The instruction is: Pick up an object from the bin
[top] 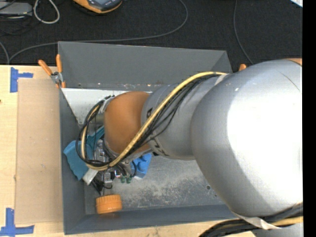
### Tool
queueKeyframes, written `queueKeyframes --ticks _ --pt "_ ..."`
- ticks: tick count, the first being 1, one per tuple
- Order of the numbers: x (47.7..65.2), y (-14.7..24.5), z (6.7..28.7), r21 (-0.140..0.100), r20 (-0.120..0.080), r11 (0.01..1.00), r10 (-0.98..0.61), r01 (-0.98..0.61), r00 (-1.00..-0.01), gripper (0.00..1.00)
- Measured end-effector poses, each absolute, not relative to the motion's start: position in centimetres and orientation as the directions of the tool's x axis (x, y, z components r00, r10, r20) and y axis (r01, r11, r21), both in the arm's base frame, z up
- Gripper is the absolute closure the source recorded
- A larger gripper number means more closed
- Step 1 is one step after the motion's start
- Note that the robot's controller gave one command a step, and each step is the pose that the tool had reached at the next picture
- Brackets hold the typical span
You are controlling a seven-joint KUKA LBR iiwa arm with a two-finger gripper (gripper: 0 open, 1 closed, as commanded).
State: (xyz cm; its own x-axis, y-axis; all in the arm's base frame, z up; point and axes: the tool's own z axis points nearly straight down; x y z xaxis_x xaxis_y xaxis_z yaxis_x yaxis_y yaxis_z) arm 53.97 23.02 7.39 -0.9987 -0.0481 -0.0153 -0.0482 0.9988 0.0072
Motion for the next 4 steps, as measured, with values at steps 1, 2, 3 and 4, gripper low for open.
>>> queueKeyframes --ticks 1,2,3,4 --pt "54.1 23.1 7.4 0.009 -0.014 0.997 0.074 0.074 -0.997 0.00" --pt "50.6 22.1 8.0 0.015 -0.026 0.992 0.124 0.123 -0.992 0.00" --pt "54.0 21.9 7.2 0.018 -0.024 0.992 0.124 0.123 -0.992 0.00" --pt "51.0 21.4 9.1 0.012 -0.016 0.992 0.126 0.126 -0.992 0.00"
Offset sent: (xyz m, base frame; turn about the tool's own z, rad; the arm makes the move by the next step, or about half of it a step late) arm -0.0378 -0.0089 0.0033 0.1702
